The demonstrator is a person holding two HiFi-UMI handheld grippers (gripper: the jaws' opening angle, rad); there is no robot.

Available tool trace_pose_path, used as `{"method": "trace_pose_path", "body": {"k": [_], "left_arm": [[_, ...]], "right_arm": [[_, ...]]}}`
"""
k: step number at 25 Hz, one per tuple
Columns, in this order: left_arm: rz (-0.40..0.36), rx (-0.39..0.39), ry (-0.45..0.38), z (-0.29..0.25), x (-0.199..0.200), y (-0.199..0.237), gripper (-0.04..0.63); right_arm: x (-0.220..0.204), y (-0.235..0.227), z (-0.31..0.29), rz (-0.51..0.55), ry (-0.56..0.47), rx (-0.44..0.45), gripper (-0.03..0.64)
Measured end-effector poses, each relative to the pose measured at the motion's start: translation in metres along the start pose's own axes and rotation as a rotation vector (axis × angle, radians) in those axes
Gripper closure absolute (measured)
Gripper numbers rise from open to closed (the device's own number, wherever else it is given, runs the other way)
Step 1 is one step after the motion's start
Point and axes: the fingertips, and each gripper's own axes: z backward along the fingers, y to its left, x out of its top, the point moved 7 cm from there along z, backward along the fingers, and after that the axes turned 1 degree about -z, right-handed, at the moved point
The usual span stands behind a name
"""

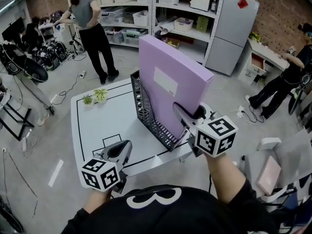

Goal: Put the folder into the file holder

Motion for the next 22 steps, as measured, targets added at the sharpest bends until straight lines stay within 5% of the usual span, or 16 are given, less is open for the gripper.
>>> {"method": "trace_pose_path", "body": {"k": [22], "left_arm": [[0.040,0.020,-0.005,0.006,-0.011,0.007,0.591]], "right_arm": [[-0.007,0.004,-0.014,-0.010,-0.001,0.011,0.474]]}}
